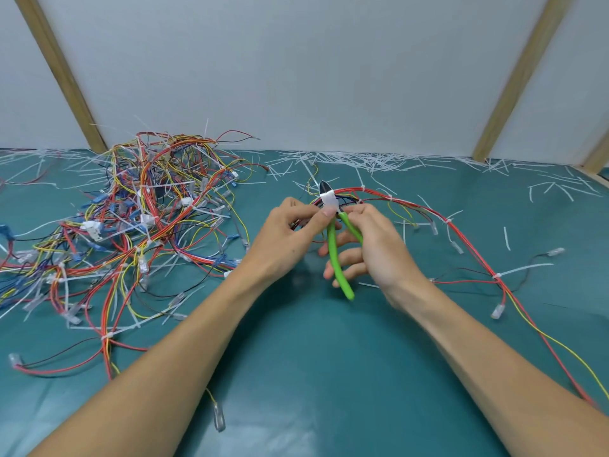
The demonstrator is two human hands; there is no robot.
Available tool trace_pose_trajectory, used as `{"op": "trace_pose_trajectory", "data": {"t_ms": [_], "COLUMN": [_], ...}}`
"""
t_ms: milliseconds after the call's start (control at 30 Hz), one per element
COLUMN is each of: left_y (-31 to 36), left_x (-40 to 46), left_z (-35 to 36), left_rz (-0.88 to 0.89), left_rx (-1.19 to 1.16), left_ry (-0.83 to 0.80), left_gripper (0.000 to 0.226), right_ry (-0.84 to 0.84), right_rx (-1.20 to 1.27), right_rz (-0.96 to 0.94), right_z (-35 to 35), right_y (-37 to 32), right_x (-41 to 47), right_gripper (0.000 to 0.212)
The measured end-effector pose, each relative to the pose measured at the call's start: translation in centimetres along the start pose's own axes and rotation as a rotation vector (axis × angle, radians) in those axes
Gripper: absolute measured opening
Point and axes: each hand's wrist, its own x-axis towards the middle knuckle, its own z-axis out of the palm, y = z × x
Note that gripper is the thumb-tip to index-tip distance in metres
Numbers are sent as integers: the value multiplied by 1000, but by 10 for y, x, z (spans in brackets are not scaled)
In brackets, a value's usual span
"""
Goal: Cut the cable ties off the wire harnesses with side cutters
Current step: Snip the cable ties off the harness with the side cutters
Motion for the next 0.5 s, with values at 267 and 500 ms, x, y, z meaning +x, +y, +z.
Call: {"op": "trace_pose_trajectory", "data": {"t_ms": [267, 500], "left_y": [0, 1], "left_x": [2, 4], "left_z": [6, 5], "left_rz": [-78, -151], "left_rx": [-153, -190], "left_ry": [150, 313], "left_gripper": [14, 18], "right_ry": [-88, 242], "right_rx": [72, -839], "right_rz": [98, -257], "right_z": [-2, 2], "right_y": [-3, 14], "right_x": [1, -5], "right_gripper": [28, 70]}}
